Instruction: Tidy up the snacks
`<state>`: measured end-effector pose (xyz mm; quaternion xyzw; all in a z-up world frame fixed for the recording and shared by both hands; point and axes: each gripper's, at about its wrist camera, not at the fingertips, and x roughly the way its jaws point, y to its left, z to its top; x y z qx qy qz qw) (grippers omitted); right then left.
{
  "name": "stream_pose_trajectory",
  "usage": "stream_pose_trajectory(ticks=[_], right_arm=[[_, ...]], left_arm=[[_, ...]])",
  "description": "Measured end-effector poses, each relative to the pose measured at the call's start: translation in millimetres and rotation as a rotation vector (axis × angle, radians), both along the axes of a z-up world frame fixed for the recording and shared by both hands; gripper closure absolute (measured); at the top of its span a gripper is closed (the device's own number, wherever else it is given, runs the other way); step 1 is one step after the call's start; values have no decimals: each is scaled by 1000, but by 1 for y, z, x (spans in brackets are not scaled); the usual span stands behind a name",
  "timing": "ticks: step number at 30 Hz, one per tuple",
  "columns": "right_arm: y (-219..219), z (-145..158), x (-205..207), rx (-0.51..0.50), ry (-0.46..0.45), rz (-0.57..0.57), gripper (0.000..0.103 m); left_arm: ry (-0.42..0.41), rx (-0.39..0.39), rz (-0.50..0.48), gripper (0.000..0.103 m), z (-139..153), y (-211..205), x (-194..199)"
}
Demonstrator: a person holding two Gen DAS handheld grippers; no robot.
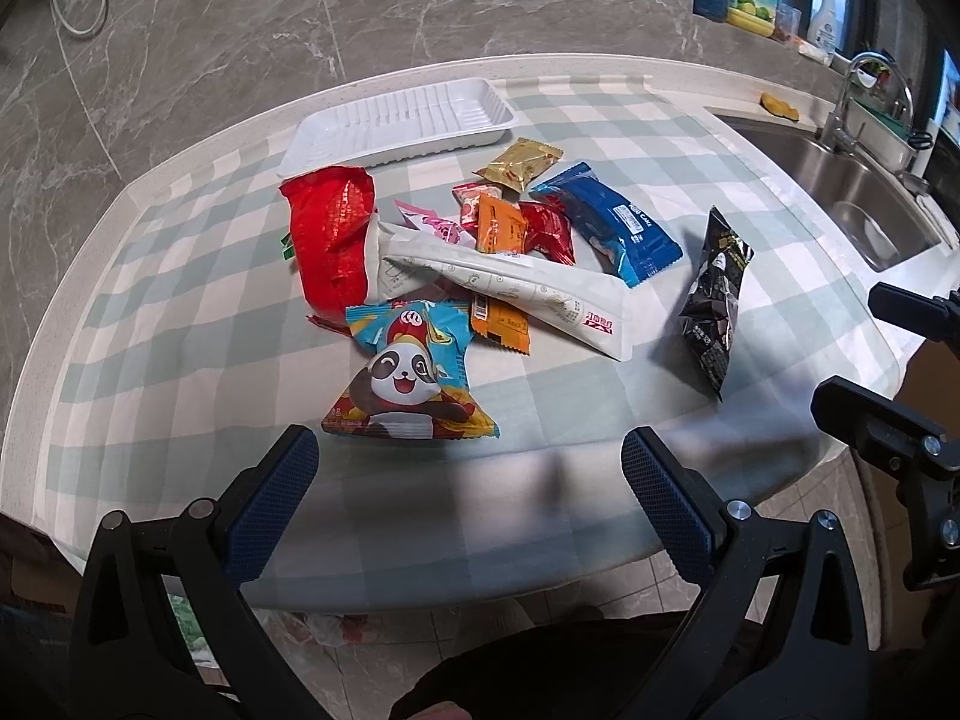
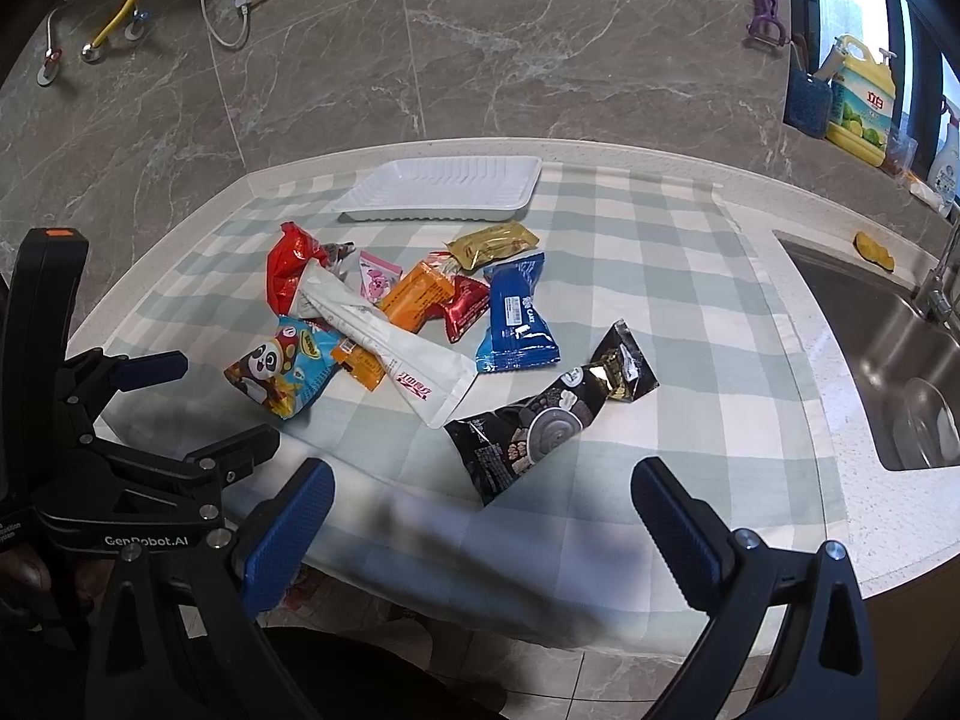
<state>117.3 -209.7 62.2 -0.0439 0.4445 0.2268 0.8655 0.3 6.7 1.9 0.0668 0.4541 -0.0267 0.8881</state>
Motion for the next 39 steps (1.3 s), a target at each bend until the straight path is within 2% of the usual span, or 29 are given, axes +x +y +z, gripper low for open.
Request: stream_pose_trajectory(ticks=[10,19,23,28,33,36,39], right_arm=[[4,-11,8,17,22,1,2],[0,-26,35,59,78,-29,2],[1,-37,50,73,128,-54,8],[0,-52,71,103,205,-86,23],[3,-63,85,120,249,-113,27],[5,-71,95,133,285,-132,35],[6,-74,102,132,289,-155,37]], left_arm=[[17,-10,20,0,-3,6,9],[49,-29,47,0,-11,17,29],[64,-46,65,0,-13,27,42],[51,-41,88,0,-11,43,61],[26,-44,129,0,-4,71,89],[16,-52,155,1,-2,90,109],[22,-68,161,5,-4,105,127]])
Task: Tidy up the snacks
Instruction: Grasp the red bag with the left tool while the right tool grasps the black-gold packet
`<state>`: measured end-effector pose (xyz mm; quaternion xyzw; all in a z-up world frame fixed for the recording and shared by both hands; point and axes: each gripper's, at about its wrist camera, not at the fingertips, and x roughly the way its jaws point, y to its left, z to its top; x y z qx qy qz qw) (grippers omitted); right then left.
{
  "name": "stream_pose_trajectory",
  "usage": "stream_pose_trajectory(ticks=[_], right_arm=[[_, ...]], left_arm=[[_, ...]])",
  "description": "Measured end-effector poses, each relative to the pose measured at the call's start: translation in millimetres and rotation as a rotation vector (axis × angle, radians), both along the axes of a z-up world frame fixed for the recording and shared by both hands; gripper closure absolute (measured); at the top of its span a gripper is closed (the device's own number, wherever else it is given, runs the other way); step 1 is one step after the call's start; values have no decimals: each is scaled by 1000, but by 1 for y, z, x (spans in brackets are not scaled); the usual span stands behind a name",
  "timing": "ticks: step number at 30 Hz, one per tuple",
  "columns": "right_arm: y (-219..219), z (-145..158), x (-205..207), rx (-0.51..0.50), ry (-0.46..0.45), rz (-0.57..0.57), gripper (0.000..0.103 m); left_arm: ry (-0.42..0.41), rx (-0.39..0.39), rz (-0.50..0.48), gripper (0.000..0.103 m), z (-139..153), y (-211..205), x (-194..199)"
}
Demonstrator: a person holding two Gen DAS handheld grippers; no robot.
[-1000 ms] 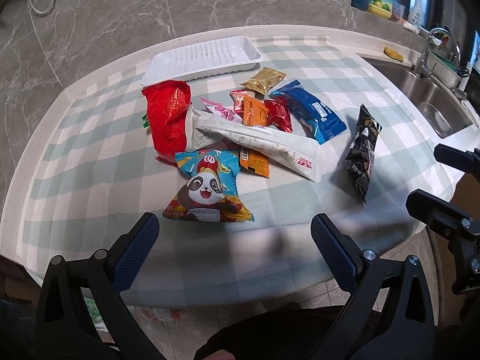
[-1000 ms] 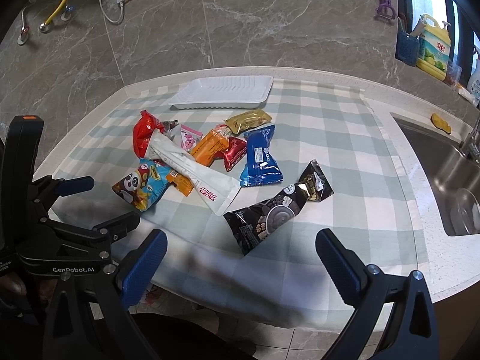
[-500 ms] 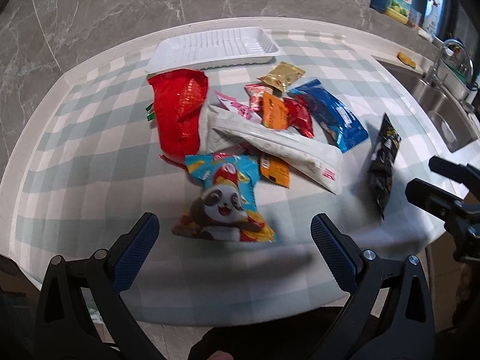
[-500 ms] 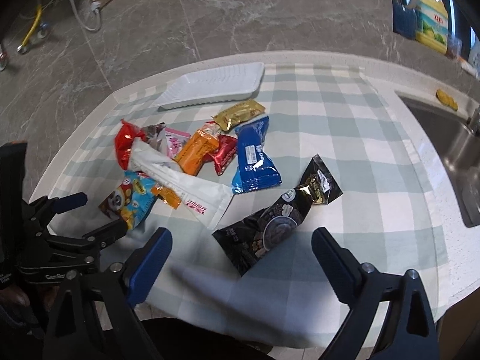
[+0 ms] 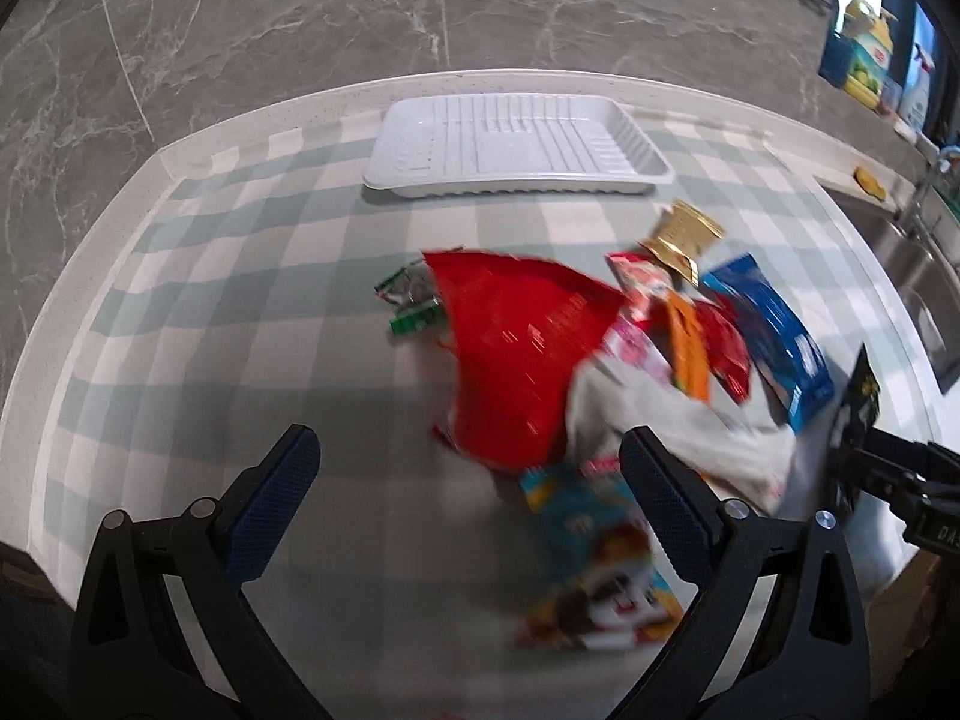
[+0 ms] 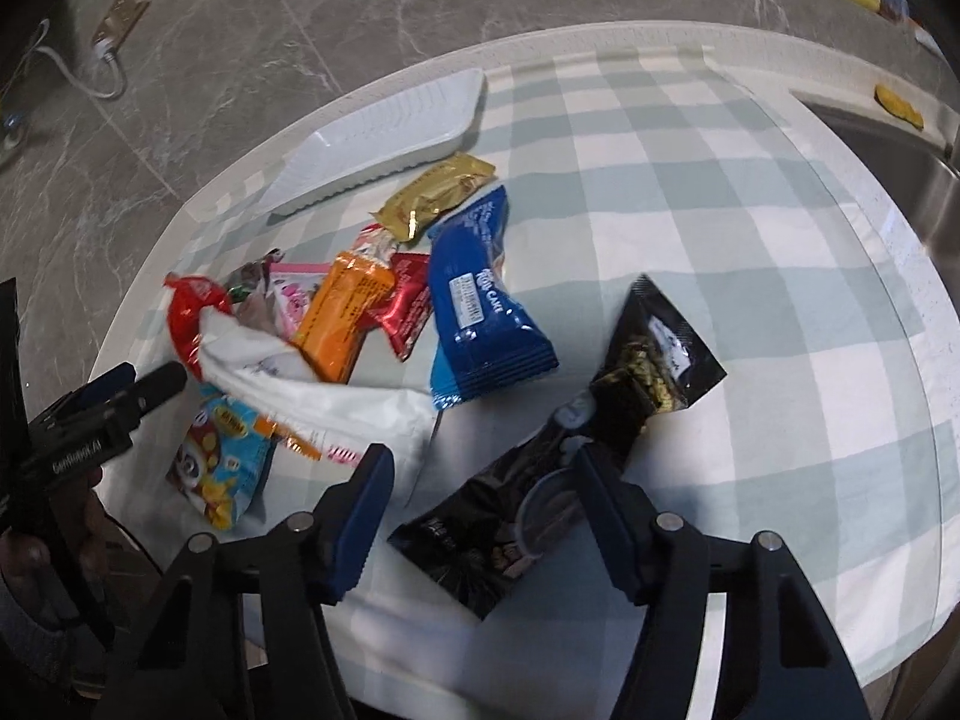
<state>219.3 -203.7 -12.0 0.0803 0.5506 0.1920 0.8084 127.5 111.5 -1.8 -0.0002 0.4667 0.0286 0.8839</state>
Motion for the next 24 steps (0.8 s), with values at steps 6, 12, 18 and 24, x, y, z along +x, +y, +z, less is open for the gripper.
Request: stream_pose_trajectory(ticks=[6,12,18,24], right_arm=[[0,-2,13,6,15,-36,45],[3,-4,13,-41,10,-47,49],[-2,-15,12,-75,51,-97,55],[-12,-21,10,5,82,-186,59]], left_arm=[[56,-66,-34,29,-14,23,38],[104,-85,-60,35,-37,34,60],[183,-84,-81,35,-66,39,67],[162,-84,-114,32,-70,39,65]])
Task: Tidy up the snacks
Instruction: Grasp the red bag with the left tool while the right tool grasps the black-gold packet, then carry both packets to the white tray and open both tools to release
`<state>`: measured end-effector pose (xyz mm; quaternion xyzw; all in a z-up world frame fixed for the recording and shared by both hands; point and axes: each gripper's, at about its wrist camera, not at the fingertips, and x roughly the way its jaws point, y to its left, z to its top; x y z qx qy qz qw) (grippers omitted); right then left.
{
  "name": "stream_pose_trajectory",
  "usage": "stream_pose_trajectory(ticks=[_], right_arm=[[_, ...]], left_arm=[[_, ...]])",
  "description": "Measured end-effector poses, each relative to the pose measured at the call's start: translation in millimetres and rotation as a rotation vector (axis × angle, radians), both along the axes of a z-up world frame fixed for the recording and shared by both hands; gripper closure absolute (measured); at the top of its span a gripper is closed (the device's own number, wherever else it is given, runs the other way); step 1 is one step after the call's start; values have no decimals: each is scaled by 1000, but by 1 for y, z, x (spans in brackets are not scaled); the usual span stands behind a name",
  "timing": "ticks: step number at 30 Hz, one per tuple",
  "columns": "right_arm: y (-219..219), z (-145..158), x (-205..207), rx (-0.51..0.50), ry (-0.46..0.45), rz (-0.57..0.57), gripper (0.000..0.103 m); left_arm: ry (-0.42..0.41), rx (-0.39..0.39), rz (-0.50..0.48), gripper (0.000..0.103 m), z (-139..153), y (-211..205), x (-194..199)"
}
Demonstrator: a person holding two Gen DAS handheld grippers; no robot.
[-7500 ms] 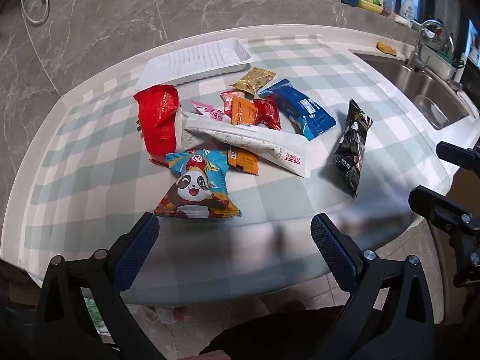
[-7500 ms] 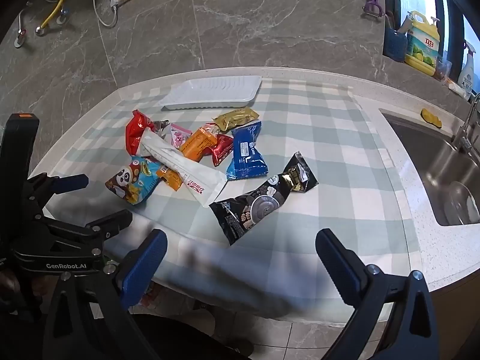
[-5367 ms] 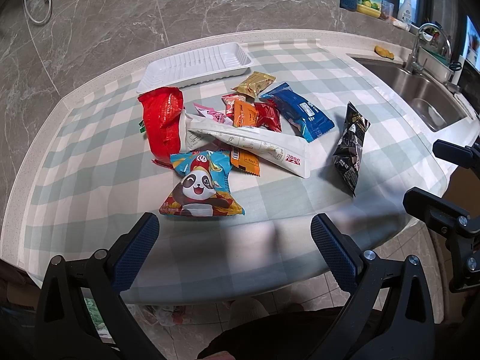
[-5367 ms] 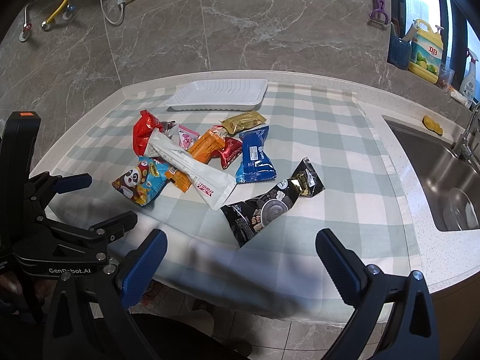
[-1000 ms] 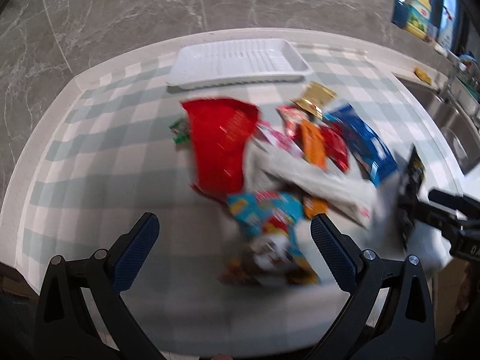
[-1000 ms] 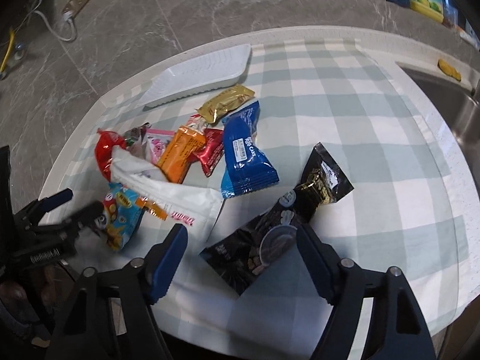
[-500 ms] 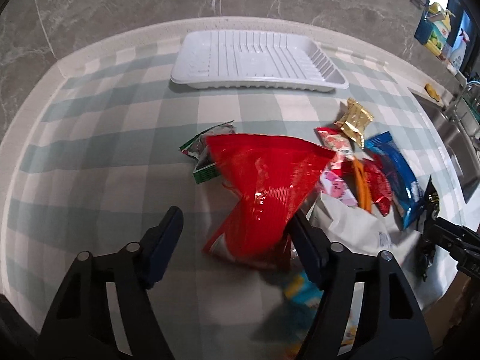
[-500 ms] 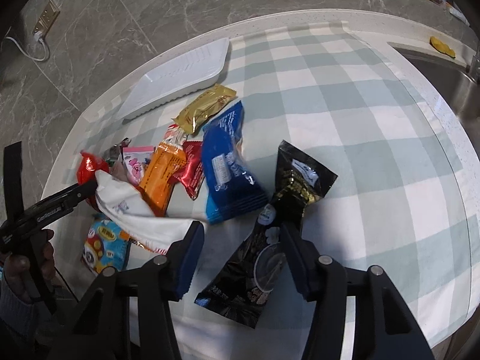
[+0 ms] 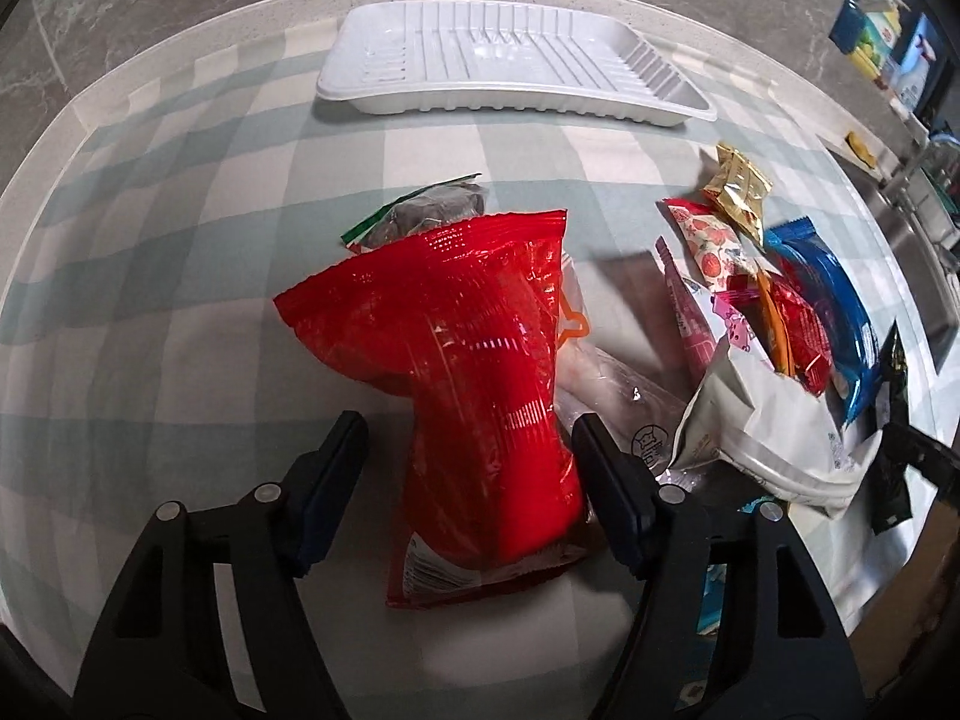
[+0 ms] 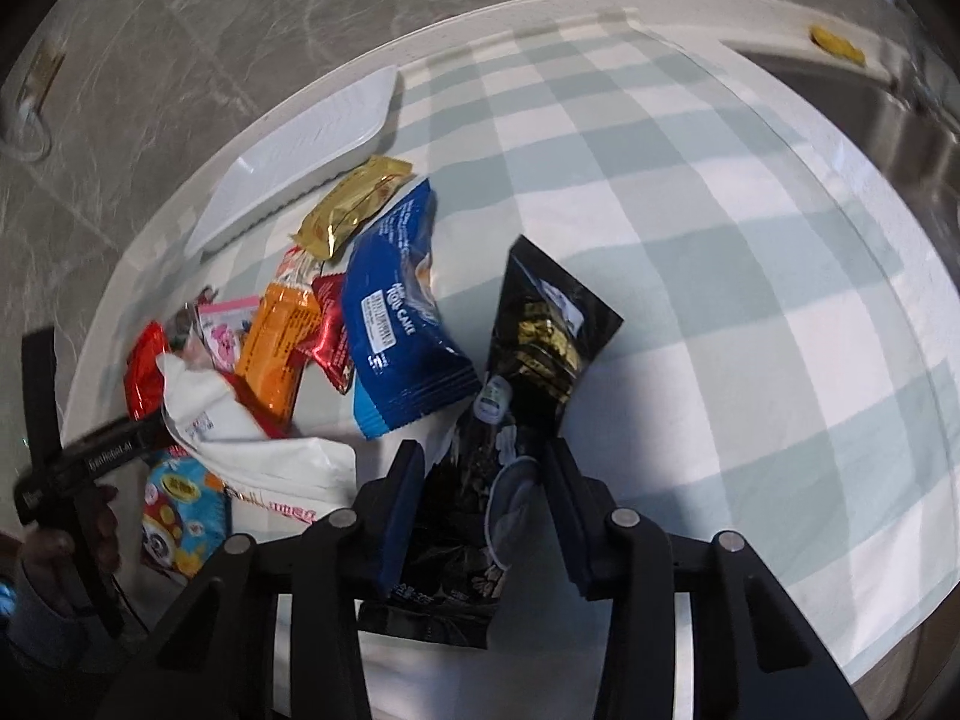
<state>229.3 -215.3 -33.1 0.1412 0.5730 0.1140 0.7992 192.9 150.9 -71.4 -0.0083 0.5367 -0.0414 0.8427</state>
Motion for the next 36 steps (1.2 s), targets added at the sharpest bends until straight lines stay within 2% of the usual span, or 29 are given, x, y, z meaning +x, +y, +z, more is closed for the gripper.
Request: stream_pose_trajectory(ticks=[2,4,10,13,18,20,22,23,25,27,28,32,34,36], right_arm=[[-3,-1,-1,19,7,-30,60],[-4,-2,-1,31,9,-52,62],[-13,-5,-3,102,17,-126,64],[-16,-7,-3,124,20,-141,64],[-19,-8,-5,144,15,-152,65],[-20,-8,-5,143,16,-152,67],[-20,-9,-5,146,17,-152,68],[-21,-9,-5,151,18,-152,68],[-22,-9,-5,159,19,-150,68],[-24,-10,-5,168,21,-153,68],[-24,-10,-5,174,23,-154,69],[-29,-11,-5,204,32,-160,71],[-34,-11,-5,238,36,-167,78],[-39,-10,-6,261,41,-178,80]], left_arm=[[-11,9,-15,30,-2,-1,-2],[-20,4,-37,22,-3,-2,-5],[-49,-24,-80,8,-6,-6,-9],[-69,-33,-79,8,-7,-6,-10],[-38,-75,-97,10,-4,2,-8],[-32,-120,-73,16,-1,11,-8],[-32,-133,-38,36,2,20,-8],[-29,-150,-31,39,3,24,-8],[-22,-236,-13,58,4,37,-8],[-11,-300,15,59,4,48,-9],[-6,-322,27,63,5,51,-10],[1,-325,8,69,10,53,-15],[8,-342,-2,74,11,54,-18],[11,-352,-11,76,15,55,-21]])
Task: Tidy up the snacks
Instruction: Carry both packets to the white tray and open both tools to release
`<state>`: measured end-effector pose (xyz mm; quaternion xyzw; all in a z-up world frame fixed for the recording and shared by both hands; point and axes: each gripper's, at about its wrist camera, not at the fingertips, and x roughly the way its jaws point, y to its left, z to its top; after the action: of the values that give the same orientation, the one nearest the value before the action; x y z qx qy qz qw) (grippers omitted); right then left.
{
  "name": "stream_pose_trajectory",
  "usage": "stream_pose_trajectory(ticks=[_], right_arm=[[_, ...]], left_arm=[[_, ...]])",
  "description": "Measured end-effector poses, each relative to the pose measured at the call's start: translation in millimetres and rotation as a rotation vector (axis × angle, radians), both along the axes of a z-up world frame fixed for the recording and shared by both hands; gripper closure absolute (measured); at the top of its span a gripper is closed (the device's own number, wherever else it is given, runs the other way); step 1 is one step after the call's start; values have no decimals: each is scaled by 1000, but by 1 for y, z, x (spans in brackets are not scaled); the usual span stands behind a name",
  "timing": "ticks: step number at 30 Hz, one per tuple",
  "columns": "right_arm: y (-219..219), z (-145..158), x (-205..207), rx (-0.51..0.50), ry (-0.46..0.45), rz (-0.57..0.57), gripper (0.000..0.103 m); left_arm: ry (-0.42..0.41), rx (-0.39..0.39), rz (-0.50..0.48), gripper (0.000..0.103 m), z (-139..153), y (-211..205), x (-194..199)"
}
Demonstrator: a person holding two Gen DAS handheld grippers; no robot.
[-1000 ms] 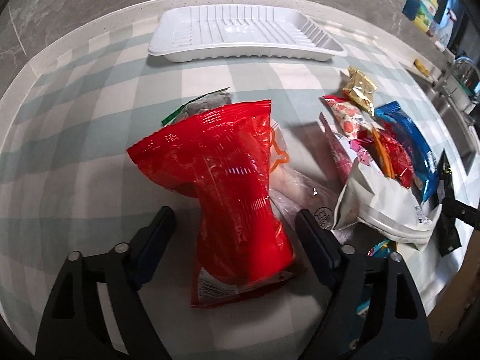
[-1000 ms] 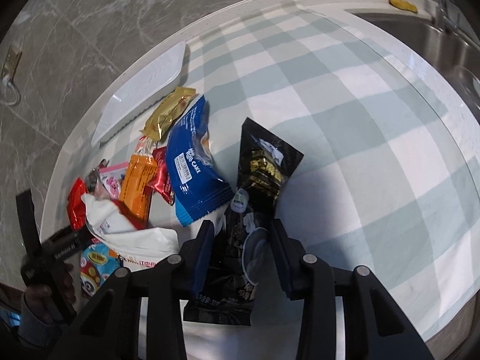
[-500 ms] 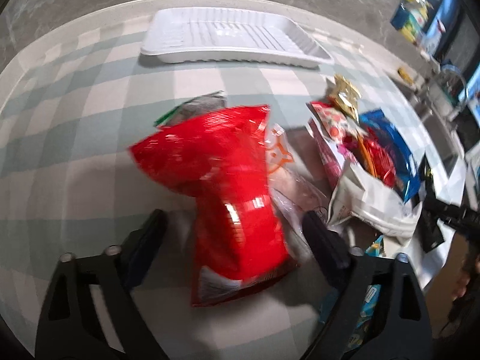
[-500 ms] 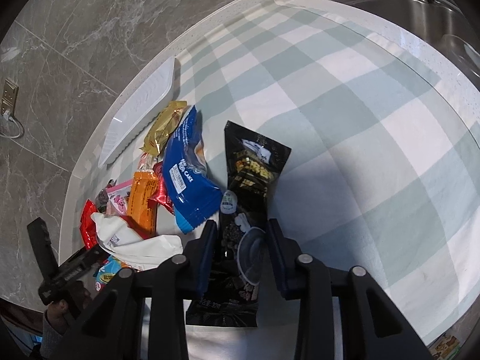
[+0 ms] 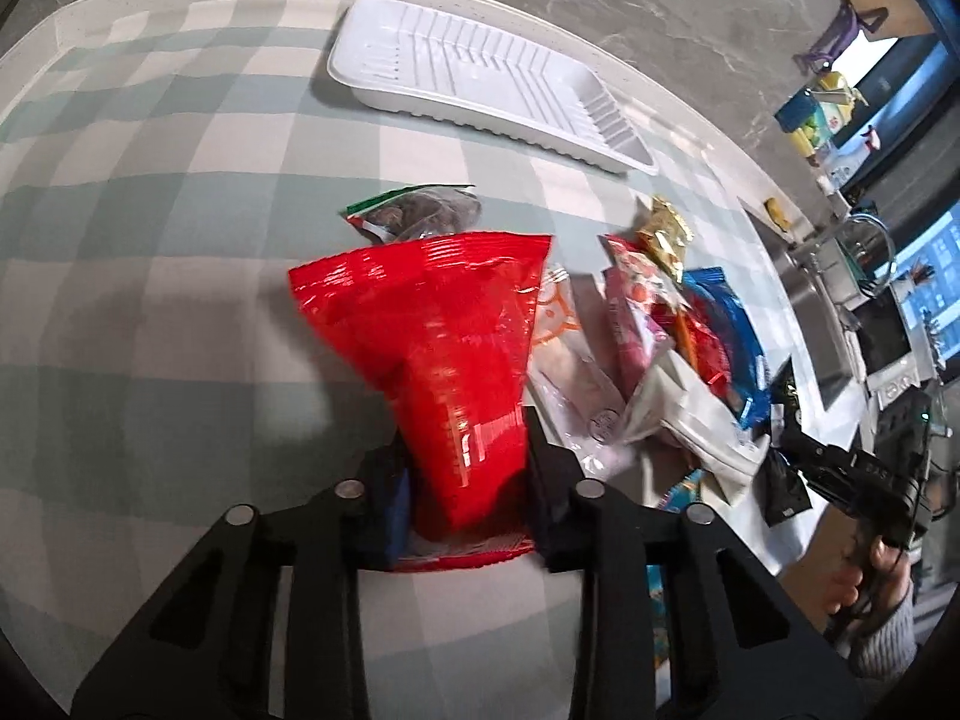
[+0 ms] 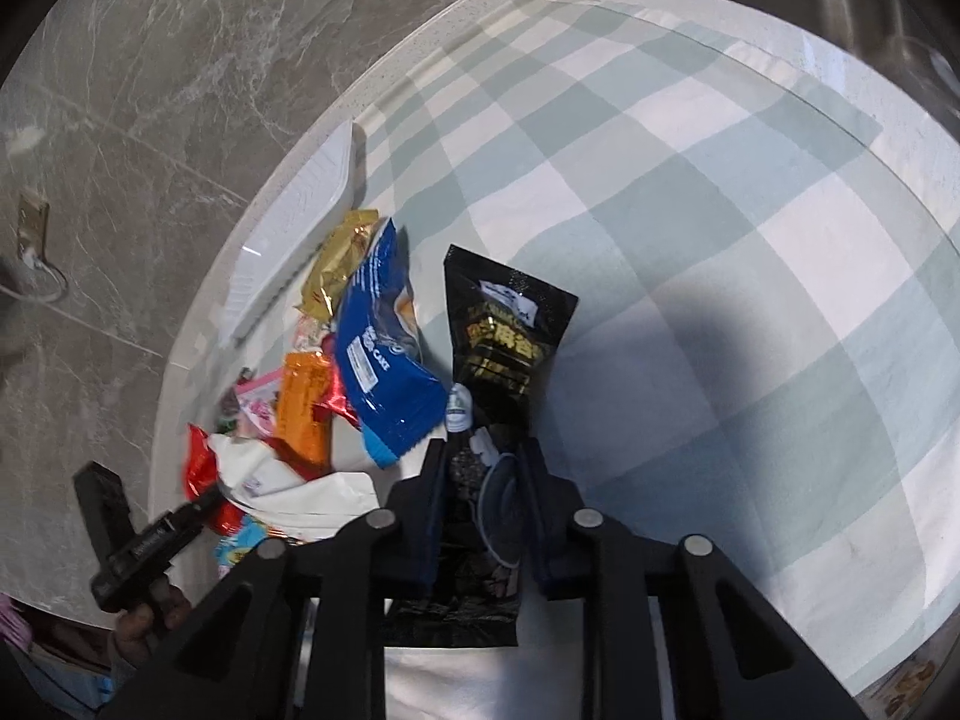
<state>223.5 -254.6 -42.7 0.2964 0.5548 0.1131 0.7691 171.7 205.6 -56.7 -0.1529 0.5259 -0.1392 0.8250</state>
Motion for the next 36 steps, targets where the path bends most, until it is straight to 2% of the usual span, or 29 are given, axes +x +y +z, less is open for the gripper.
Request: stream_pose_trajectory(ticks=[4,10,14,22,27,36], right_arm=[[-12,5,-2,64,2,-24,83],[-22,15,7,189,-11,-70,84],[-14,27,27,269,-36,-59,85],[26,54,89,327,-84,39,85],[55,66,130,345,-99,98,85],[104,57,199,355,-70,169,85]], left_arm=[[-10,-36,-7,77,12,4,-1],[-54,-109,2,78,45,20,3],[-81,-140,16,78,66,30,15],[-156,-144,14,78,108,38,62],[-158,-127,-13,78,117,38,104],[-130,-119,-37,78,103,32,188]])
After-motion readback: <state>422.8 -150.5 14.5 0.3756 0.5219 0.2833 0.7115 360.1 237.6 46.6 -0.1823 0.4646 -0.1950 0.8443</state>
